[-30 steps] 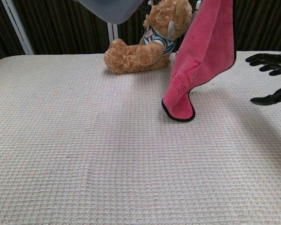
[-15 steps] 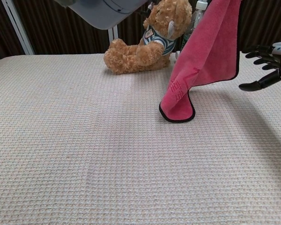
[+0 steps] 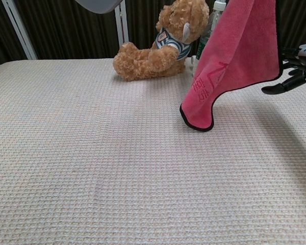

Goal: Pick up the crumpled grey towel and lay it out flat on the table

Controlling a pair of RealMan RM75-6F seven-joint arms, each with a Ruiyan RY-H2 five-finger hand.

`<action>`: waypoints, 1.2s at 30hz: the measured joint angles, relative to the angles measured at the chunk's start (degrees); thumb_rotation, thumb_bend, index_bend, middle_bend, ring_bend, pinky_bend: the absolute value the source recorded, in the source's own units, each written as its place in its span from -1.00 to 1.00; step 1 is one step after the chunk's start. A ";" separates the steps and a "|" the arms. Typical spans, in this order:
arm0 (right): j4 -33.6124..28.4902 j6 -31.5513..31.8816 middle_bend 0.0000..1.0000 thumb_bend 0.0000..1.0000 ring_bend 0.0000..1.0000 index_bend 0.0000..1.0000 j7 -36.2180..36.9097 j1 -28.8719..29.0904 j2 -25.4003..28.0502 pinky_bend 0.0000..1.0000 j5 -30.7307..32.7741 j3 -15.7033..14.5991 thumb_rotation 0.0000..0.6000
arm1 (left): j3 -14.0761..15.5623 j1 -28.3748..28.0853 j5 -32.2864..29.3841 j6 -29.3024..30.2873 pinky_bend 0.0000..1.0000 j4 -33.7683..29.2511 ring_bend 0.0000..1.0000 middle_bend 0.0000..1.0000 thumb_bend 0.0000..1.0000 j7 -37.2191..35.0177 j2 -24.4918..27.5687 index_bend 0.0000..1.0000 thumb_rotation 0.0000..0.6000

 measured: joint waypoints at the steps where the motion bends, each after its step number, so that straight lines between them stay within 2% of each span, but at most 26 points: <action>1: 0.17 -0.12 -1.00 -0.49 -1.00 -1.00 0.07 0.09 -0.07 -1.00 0.35 0.00 1.00 | 0.03 0.08 -0.12 0.08 -0.95 -0.47 -1.00 -0.51 0.01 0.05 0.27 0.21 1.00; 14: -0.42 -0.50 -1.00 -0.49 -1.00 -1.00 1.83 -0.08 0.24 -1.00 0.90 -0.22 1.00 | 1.77 2.01 -0.46 0.21 -0.95 -3.94 -1.00 -0.51 0.01 -1.62 2.90 0.21 1.00; 25: -1.27 0.72 -1.00 -0.49 -1.00 -1.00 2.79 -0.66 1.19 -1.00 0.28 -0.02 1.00 | 4.59 3.66 9.61 -1.76 -0.95 -3.95 -1.00 -0.47 0.01 -12.06 6.35 0.22 1.00; 36: -3.49 1.42 -1.00 -0.49 -1.00 -1.00 2.38 -0.15 1.81 -1.00 0.96 0.70 1.00 | 5.45 4.77 12.32 -0.96 -0.95 -3.11 -1.00 -0.46 0.01 -15.92 9.72 0.22 1.00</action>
